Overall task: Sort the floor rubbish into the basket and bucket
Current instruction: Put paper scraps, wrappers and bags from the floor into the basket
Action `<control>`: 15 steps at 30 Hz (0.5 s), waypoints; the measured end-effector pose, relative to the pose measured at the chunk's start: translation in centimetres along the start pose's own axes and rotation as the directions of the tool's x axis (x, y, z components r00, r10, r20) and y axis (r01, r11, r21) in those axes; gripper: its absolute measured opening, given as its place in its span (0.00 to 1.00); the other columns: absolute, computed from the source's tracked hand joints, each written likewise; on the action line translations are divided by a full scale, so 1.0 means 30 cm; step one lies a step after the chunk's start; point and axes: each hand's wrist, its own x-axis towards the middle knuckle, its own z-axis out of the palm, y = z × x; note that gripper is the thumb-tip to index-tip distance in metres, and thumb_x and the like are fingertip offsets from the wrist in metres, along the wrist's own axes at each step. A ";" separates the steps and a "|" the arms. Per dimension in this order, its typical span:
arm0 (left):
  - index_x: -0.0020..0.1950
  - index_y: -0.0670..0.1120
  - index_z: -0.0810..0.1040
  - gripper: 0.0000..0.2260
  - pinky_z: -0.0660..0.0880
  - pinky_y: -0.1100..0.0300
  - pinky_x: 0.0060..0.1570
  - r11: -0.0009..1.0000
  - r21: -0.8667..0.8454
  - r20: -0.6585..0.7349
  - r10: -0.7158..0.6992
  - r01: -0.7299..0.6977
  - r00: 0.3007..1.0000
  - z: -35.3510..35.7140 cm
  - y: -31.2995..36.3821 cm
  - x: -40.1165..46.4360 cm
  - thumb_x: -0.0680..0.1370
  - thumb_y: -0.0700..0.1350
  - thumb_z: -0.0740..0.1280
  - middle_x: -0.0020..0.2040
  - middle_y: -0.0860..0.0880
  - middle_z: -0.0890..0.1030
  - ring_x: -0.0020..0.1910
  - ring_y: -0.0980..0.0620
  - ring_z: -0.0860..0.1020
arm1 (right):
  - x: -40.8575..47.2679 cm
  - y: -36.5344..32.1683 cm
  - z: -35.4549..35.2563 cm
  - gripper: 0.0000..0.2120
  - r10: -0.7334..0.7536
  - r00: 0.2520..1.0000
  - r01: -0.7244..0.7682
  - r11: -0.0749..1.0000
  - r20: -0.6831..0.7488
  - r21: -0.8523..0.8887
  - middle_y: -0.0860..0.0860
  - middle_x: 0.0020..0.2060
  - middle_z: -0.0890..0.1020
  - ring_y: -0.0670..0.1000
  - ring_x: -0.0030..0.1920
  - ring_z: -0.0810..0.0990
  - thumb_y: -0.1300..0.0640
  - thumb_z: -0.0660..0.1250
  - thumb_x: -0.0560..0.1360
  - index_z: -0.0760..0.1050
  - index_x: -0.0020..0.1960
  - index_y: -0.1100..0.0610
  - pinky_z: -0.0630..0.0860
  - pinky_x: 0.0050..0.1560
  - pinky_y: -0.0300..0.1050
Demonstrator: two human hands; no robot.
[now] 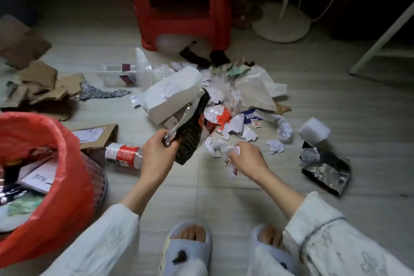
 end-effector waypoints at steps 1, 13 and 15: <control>0.29 0.50 0.63 0.17 0.56 0.58 0.29 0.999 0.027 -0.014 0.042 -0.042 0.999 -0.027 0.019 -0.009 0.72 0.37 0.66 0.26 0.53 0.67 0.30 0.51 0.65 | -0.014 -0.030 -0.036 0.09 -0.010 1.000 0.011 0.999 -0.019 0.032 0.63 0.53 0.78 0.61 0.52 0.75 0.55 0.58 0.77 0.72 0.43 0.60 0.63 0.42 0.45; 0.37 0.41 0.73 0.04 0.62 0.54 0.33 0.978 0.012 -0.361 0.198 -0.208 0.911 -0.672 0.130 -0.155 0.72 0.37 0.65 0.31 0.46 0.73 0.33 0.46 0.69 | -0.369 -0.676 -0.310 0.09 -0.418 0.903 0.423 0.905 -0.096 0.041 0.53 0.36 0.76 0.50 0.35 0.72 0.61 0.61 0.74 0.78 0.45 0.65 0.63 0.29 0.39; 0.34 0.42 0.68 0.08 0.62 0.54 0.31 0.986 0.014 -0.415 0.155 -0.164 0.896 -0.765 0.107 -0.166 0.72 0.39 0.64 0.29 0.49 0.69 0.31 0.47 0.66 | -0.409 -0.769 -0.292 0.07 -0.450 0.890 0.455 0.888 -0.073 0.067 0.52 0.34 0.76 0.48 0.32 0.72 0.61 0.63 0.74 0.78 0.43 0.62 0.66 0.28 0.36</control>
